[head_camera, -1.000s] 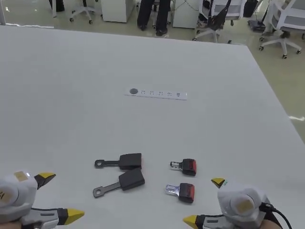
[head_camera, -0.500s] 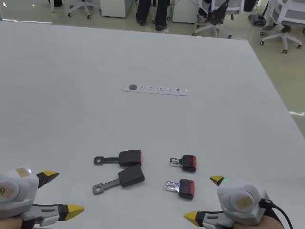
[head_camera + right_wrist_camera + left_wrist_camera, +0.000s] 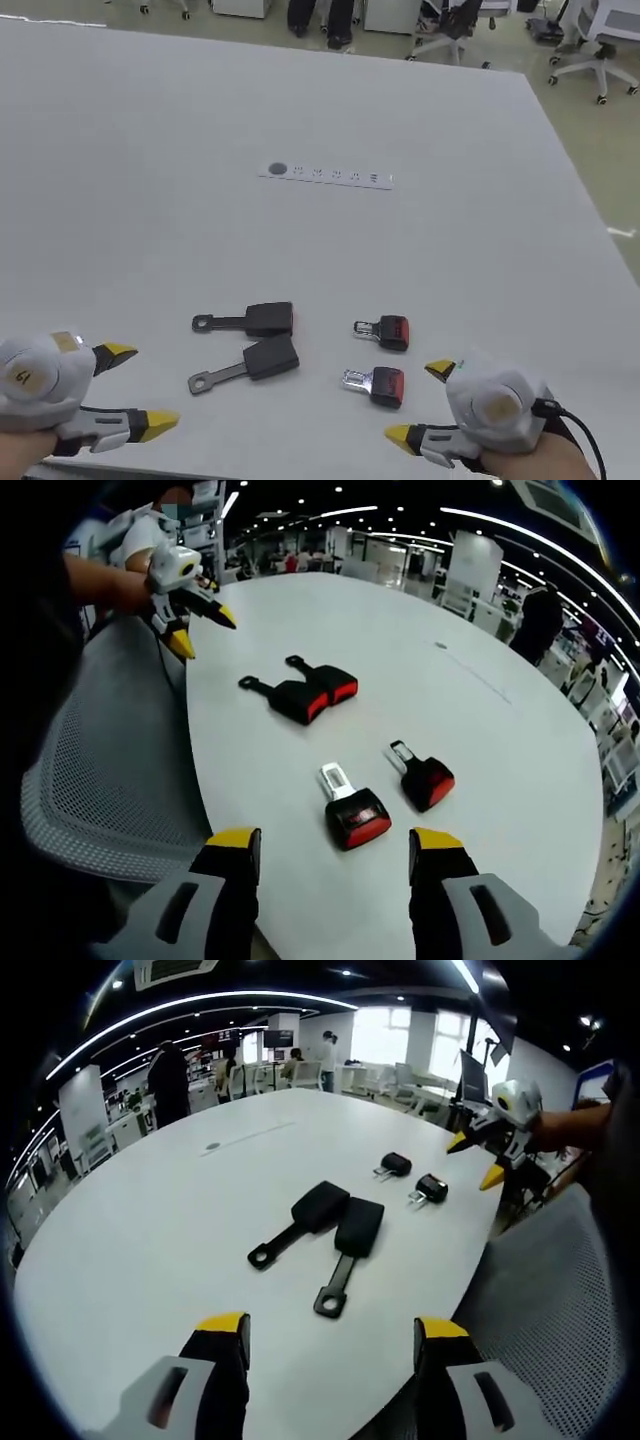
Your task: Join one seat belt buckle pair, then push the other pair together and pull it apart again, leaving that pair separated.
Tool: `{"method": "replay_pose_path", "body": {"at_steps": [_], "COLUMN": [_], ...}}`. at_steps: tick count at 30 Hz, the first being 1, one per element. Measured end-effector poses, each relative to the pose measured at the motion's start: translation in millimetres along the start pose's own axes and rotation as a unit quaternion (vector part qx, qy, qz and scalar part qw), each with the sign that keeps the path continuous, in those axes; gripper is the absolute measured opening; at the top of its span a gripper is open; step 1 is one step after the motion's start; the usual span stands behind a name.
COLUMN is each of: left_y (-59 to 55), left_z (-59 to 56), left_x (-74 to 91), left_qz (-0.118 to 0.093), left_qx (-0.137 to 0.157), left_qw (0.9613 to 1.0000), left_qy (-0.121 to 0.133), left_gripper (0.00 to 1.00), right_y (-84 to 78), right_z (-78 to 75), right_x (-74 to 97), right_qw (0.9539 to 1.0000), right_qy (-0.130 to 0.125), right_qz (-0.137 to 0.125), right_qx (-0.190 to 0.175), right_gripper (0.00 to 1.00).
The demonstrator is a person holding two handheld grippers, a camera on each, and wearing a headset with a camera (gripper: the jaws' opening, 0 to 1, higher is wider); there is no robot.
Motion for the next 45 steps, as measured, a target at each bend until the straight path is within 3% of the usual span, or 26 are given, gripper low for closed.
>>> {"method": "replay_pose_path", "body": {"at_steps": [3,6,8,10,14,16,19,21,25,28,30,34,38,45], "left_y": [3.2,1.1,-0.1,5.8,11.2,13.3,18.3,23.1,32.3,36.8,33.6,34.7,44.9,46.4], "left_z": [-2.5,-8.0,-9.7,-15.6,-15.5,-13.1,-21.4,-21.5,-21.4,-28.5,-30.2,-31.3,-34.7,-37.8], "left_x": [-5.9,-14.6,-22.4,-29.1,-37.5,-45.4,-54.0,-60.7,-75.5,-85.3,-90.6,-104.0,-110.9,-125.3], "left_qz": [0.001,0.021,0.022,0.025,0.034,0.038,0.053,0.052,0.056,0.065,0.087,0.101,0.102,0.122], "left_qx": [-0.002,-0.021,-0.017,-0.027,-0.043,-0.042,-0.031,-0.039,-0.055,-0.081,-0.108,-0.124,-0.142,-0.163], "left_qw": [1.0,0.9994,0.9992,0.9988,0.9977,0.9975,0.9965,0.9959,0.9943,0.9912,0.9865,0.9825,0.9799,0.9738], "left_qy": [-0.008,-0.018,-0.027,-0.032,-0.039,-0.041,-0.057,-0.062,-0.072,-0.082,-0.087,-0.096,-0.096,-0.101], "left_gripper": [0.65,0.64,0.61,0.61,0.58,0.57,0.49,0.47,0.46,0.44,0.43,0.43,0.39,0.36], "right_y": [1.2,3.4,4.2,5.3,5.0,5.8,5.1,5.0,6.2,7.4,7.0,6.7,6.7,3.6], "right_z": [-0.9,-2.0,-2.8,-3.1,-5.1,-6.3,-8.0,-7.9,-9.2,-12.3,-13.0,-13.2,-12.4,-12.8], "right_x": [-3.1,-4.7,-7.5,-8.8,-14.3,-16.0,-18.2,-17.9,-20.3,-24.0,-26.6,-31.0,-34.6,-40.2], "right_qw": [1.0,0.9998,0.9996,0.9994,0.9987,0.9983,0.9978,0.9976,0.9974,0.9967,0.9962,0.9946,0.993,0.9912], "right_qy": [0.006,0.01,0.017,0.023,0.029,0.032,0.038,0.044,0.044,0.047,0.051,0.058,0.063,0.071], "right_qz": [0.002,0.006,0.009,0.014,0.022,0.025,0.031,0.034,0.037,0.041,0.046,0.053,0.059,0.067], "right_qx": [0.006,0.015,0.018,0.021,0.036,0.042,0.045,0.041,0.045,0.052,0.053,0.068,0.081,0.089], "right_gripper": [0.58,0.56,0.53,0.5,0.5,0.49,0.47,0.41,0.41,0.41,0.39,0.38,0.38,0.39]}}
Point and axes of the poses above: the centre of the closed fingertips' face, and the gripper's own axes: x roughly backward along the fingers, z roughly to its left, y roughly out of its top, the point moved 4 cm from there along x, roughly backward along the fingers, and after that the axes turned 15 degrees about x, right-handed, at the moved point
